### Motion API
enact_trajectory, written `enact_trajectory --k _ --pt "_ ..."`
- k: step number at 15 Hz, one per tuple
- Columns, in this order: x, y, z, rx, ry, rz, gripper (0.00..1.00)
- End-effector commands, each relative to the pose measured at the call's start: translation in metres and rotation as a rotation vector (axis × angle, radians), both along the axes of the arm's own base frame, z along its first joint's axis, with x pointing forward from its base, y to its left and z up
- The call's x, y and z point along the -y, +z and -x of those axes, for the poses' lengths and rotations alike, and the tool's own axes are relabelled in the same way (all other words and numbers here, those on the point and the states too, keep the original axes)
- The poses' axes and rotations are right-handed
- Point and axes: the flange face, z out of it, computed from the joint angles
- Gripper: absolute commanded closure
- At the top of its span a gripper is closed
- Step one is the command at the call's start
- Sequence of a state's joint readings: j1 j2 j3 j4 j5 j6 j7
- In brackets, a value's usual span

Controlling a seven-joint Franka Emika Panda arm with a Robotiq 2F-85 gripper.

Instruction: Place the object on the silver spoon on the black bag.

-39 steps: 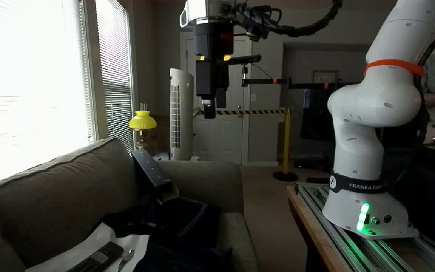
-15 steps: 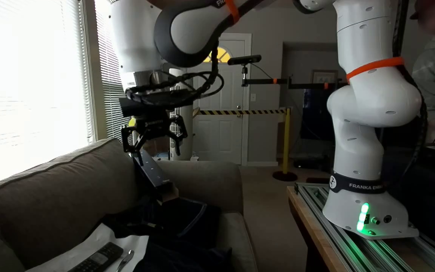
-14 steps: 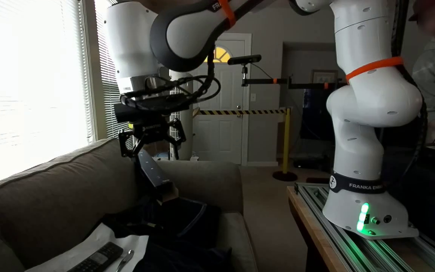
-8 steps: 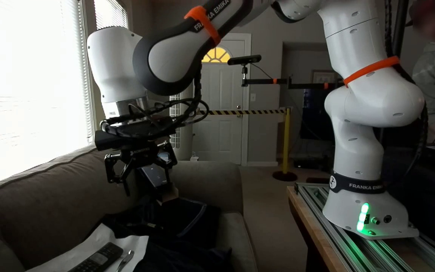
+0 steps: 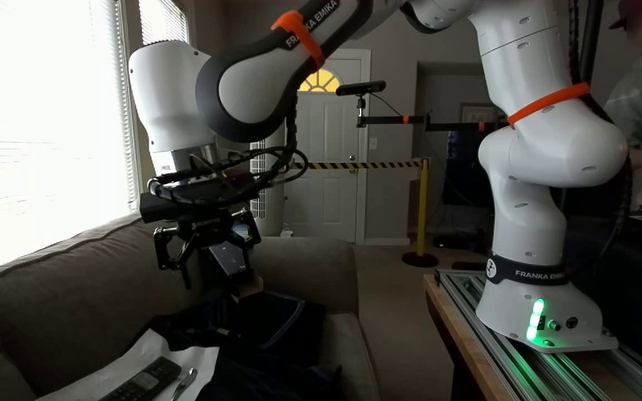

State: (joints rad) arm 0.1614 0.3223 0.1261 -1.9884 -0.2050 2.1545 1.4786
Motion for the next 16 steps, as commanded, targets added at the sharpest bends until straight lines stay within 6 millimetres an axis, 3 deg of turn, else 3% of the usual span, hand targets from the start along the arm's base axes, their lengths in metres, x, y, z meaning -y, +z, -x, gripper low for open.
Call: enact_trajectory --k 1,8,11,12,16 --pt "0.0 -0.01 -0.006 -0.006 -0.023 -0.028 0.0" --pt "0.007 -0.065 -0.039 0.152 -0.1 -0.168 0.0" --pt "0.006 -0.087 -0.04 0.207 -0.127 -0.22 0.0" --pt "0.009 -0.072 -0.036 0.178 -0.11 -0.187 0.0" --pt "0.008 -0.086 -0.037 0.194 -0.119 -0.205 0.0"
